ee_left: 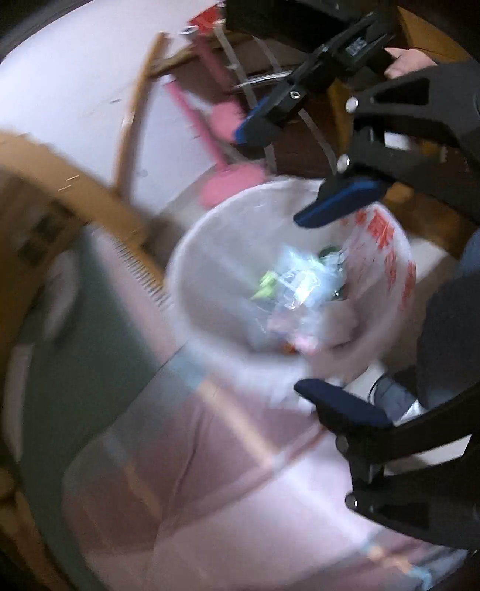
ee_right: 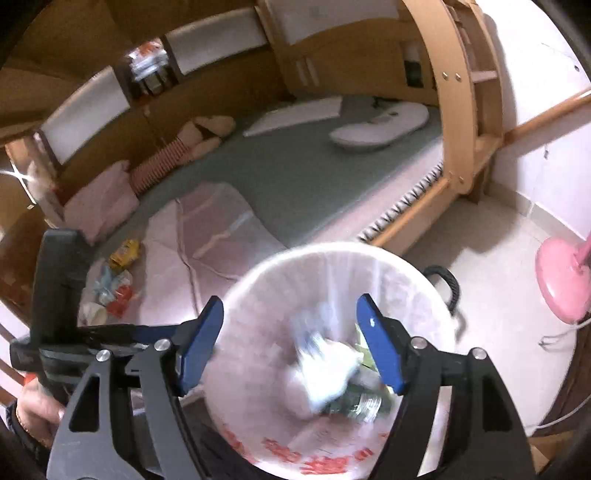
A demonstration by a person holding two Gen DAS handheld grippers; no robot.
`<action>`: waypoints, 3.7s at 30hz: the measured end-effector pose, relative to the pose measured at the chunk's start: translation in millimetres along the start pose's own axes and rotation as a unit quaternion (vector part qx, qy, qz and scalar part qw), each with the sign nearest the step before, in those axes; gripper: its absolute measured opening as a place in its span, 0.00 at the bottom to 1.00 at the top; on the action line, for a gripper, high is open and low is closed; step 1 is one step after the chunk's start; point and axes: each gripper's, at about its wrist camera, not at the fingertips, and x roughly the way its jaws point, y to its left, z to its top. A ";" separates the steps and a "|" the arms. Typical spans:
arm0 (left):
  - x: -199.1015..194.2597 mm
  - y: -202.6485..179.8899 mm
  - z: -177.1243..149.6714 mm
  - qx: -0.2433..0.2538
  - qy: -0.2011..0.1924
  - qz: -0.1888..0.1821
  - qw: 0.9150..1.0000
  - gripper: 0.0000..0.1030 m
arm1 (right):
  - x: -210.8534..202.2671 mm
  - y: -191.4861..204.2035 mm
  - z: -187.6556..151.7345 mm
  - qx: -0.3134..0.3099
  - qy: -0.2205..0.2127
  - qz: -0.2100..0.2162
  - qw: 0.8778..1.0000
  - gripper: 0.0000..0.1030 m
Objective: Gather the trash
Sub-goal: 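Carry both items over the white bin and open both tools to drop them, then move both open tools back over the trash on the bed, then lower both open tools toward the blue face mask and yellow chip bag, then grasp the blue face mask with the left tool while the right tool grasps the yellow chip bag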
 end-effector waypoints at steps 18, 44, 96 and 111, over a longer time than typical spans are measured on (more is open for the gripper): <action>-294.5 283.1 -130.9 -0.247 -0.302 0.363 0.846 0.97 | 123.6 382.5 17.1 -0.216 -0.018 0.238 0.947 0.80; -267.7 298.1 -140.8 -0.250 -0.250 0.313 0.881 0.97 | 154.5 390.2 -22.5 -0.260 0.013 0.214 0.942 0.81; -139.0 525.7 10.5 -0.304 -0.119 0.266 0.907 0.94 | 491.5 387.5 22.3 0.067 0.284 0.248 0.924 0.65; -221.3 456.7 -24.6 -0.262 -0.161 0.300 0.903 0.15 | 355.0 396.6 73.6 -0.088 0.120 0.213 0.966 0.24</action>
